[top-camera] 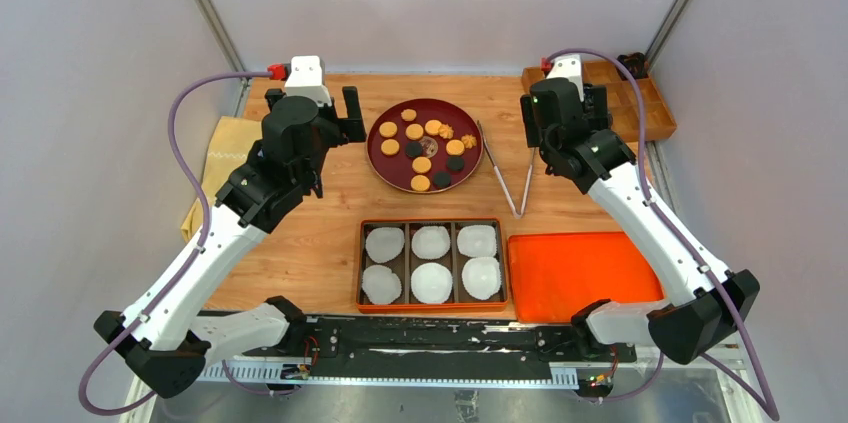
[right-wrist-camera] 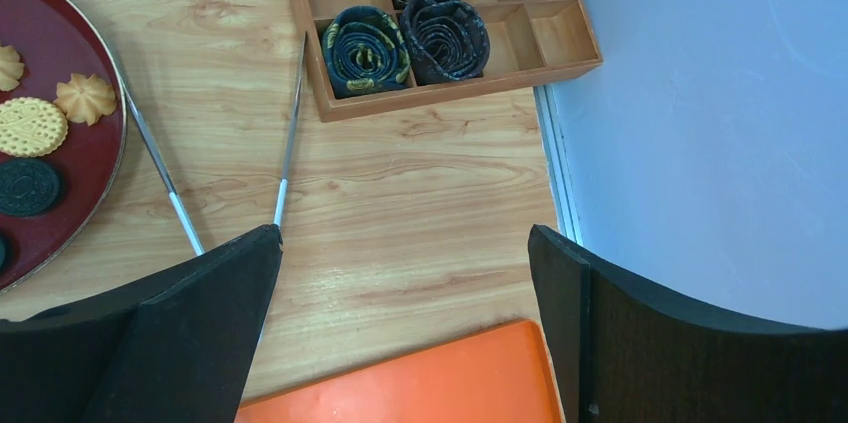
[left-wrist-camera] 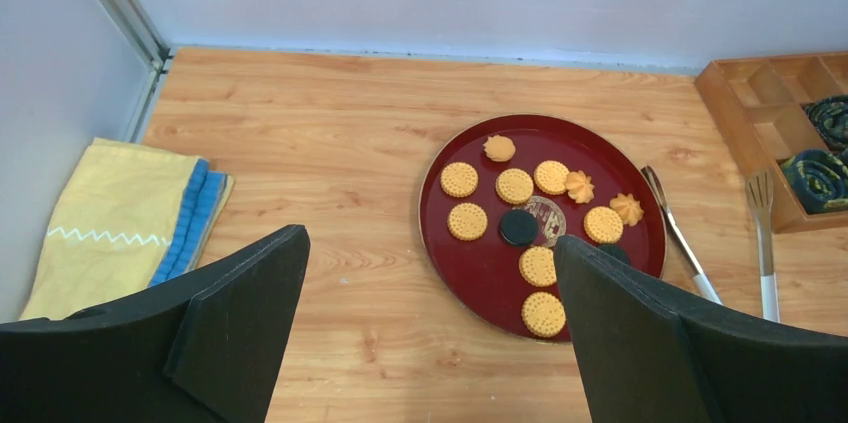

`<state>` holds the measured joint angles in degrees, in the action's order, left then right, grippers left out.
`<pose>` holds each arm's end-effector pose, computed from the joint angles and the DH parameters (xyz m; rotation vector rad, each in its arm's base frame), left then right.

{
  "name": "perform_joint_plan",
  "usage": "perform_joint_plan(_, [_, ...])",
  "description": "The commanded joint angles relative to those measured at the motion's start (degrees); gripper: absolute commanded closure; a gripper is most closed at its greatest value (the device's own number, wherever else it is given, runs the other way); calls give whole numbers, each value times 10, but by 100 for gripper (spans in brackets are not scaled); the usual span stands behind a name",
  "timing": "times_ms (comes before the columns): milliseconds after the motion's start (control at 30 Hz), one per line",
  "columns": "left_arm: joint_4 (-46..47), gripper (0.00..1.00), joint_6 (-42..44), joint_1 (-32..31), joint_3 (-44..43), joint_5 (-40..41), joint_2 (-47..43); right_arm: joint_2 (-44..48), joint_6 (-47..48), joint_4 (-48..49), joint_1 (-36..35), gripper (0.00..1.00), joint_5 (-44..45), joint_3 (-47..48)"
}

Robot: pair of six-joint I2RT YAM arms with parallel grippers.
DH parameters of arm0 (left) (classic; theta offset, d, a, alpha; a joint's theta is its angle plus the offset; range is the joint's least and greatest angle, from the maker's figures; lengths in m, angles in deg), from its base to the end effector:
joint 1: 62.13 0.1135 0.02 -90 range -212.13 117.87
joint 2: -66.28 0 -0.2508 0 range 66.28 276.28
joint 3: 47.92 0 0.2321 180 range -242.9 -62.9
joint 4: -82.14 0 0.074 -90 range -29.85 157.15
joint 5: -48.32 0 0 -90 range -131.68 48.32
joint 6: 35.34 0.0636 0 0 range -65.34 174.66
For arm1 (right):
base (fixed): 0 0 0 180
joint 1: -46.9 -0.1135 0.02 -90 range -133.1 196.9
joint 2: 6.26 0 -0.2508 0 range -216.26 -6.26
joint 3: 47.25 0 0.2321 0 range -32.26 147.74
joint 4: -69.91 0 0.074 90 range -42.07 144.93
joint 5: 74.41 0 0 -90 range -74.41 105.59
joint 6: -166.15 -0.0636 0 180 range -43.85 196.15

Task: Pack the cookies

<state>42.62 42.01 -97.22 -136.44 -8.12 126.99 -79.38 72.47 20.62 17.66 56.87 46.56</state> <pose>0.2059 -0.1017 0.4147 -0.0781 1.7398 -0.0907 0.2572 0.0959 0.3772 -0.0059 1.9566 -0.3685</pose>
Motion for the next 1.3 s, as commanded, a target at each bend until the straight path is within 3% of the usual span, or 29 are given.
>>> perform_joint_plan(0, [-7, 0, -6, -2, -5, -2, -8, 8, -20, -6, -8, 0, 34, 0])
perform_joint_plan(400, [-21, 0, -13, -2, -7, -7, -16, 51, -16, 26, -7, 1, 24, -46])
perform_joint_plan(733, [-22, 0, -24, -2, 14, -25, -25, 105, -38, 71, -6, 3, -70, -136])
perform_joint_plan(967, [-22, 0, -37, -2, 22, -39, -15, 55, -72, 74, -4, 0, -101, -177])
perform_joint_plan(1267, [-30, 0, -29, -2, 20, -38, -3, -59, -121, 117, 19, 0, -224, -192])
